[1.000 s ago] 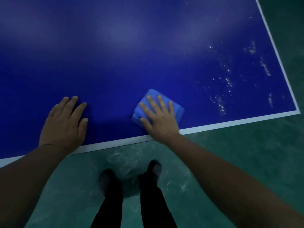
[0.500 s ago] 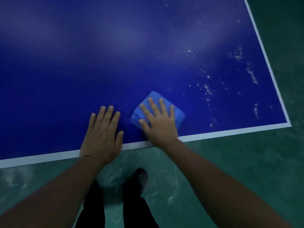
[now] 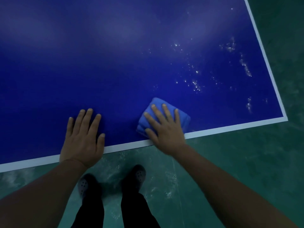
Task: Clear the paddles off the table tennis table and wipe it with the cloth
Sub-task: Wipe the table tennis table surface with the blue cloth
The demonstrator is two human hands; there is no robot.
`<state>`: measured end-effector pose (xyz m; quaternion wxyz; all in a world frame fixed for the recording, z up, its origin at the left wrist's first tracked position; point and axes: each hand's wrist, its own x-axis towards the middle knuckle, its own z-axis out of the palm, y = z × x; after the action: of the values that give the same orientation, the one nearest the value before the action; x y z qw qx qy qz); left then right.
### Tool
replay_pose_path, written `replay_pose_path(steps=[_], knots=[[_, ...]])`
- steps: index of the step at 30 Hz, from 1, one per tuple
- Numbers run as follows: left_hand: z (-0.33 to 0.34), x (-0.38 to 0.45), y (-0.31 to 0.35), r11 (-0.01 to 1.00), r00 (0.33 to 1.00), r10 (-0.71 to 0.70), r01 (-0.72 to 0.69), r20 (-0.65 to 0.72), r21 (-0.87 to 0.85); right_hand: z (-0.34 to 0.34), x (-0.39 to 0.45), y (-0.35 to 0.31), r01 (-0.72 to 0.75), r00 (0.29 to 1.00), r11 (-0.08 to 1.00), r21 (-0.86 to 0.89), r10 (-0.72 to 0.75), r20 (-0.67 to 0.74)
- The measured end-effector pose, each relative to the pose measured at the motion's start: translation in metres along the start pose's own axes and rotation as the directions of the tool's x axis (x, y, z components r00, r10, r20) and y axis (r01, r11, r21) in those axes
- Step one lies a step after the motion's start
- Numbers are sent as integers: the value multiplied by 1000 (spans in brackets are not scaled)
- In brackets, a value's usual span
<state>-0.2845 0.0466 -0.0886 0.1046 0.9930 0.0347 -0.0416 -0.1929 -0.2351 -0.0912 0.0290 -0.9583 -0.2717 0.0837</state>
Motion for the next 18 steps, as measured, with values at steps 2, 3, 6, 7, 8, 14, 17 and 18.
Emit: replay_pose_path(steps=[2, 3, 6, 7, 8, 14, 17, 18], knots=[[-1, 0, -1, 1000, 1000, -13, 13, 8, 20, -7, 2, 54, -262, 965, 965, 12, 263, -9], [0, 0, -1, 1000, 1000, -16, 16, 13, 27, -13, 3, 81, -468, 883, 883, 28, 469, 6], [0, 0, 0, 999, 1000, -23, 22, 18, 28, -24, 4, 117, -805, 591, 583, 114, 804, 60], [0, 0, 0, 999, 1000, -24, 23, 15, 27, -23, 6, 107, -814, 577, 569, 121, 815, 51], [0, 0, 0, 999, 1000, -24, 24, 11, 29, -20, 9, 88, -784, 617, 611, 111, 786, 36], [0, -1, -1, 998, 1000, -12, 11, 11, 57, 4, 2, -32, -60, 998, 998, 18, 60, -11], [0, 1, -2, 998, 999, -17, 15, 37, 66, -6, 9, 21, -147, 989, 989, -4, 147, 11], [0, 1, -1, 998, 999, -22, 19, 46, 68, -11, 7, 46, -298, 954, 955, -5, 298, 24]])
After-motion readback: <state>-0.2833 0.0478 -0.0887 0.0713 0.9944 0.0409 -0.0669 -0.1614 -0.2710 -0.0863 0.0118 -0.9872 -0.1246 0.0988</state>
